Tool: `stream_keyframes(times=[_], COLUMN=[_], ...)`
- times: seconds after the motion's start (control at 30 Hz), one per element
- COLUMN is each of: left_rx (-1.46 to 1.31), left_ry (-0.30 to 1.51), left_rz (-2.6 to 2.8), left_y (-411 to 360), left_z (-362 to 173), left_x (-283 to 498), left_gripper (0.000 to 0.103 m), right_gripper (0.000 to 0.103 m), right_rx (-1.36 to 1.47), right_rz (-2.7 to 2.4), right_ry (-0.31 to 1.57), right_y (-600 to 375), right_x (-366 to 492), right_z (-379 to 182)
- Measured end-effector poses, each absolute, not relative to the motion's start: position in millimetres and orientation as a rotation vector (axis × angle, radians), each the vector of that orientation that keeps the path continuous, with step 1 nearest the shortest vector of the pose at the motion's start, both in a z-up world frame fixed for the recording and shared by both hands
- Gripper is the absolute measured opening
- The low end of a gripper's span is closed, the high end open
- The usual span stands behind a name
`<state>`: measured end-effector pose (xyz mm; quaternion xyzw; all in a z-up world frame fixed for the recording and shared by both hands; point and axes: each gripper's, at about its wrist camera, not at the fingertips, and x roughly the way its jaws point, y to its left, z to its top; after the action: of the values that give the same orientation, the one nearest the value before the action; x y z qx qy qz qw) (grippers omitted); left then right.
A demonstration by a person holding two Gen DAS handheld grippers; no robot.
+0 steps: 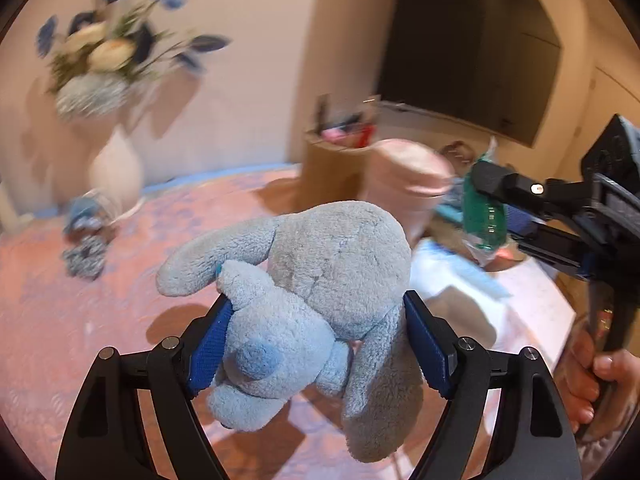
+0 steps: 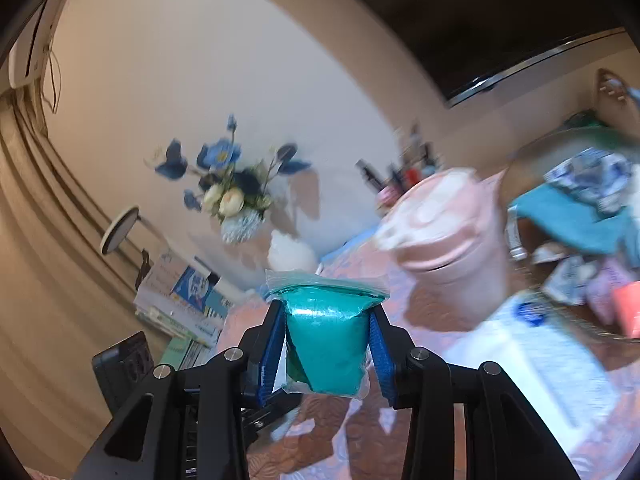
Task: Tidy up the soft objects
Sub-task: 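Carry the plush dog and teal pouch to the glass bowl and release both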
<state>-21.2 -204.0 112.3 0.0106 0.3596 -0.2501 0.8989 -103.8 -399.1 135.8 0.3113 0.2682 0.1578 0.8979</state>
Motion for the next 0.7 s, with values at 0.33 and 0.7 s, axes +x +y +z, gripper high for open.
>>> stream_keyframes(times=[0.33, 0.7], left_rx=[0.099, 0.099], left_ry=[0.688, 0.642], left_rz=[-0.738, -0.890], left_y=[-293, -399], left_z=[133, 143], left_x=[-36, -17], left_gripper=[0.080, 0.080], right_gripper=[0.040, 0.040], right_rx=[0.687, 0.523], right_rz=[0.065, -0.283], right_ry=[0.506, 0.789], right_y=[-512, -609], right_x=[-134, -81], right_z=[145, 146])
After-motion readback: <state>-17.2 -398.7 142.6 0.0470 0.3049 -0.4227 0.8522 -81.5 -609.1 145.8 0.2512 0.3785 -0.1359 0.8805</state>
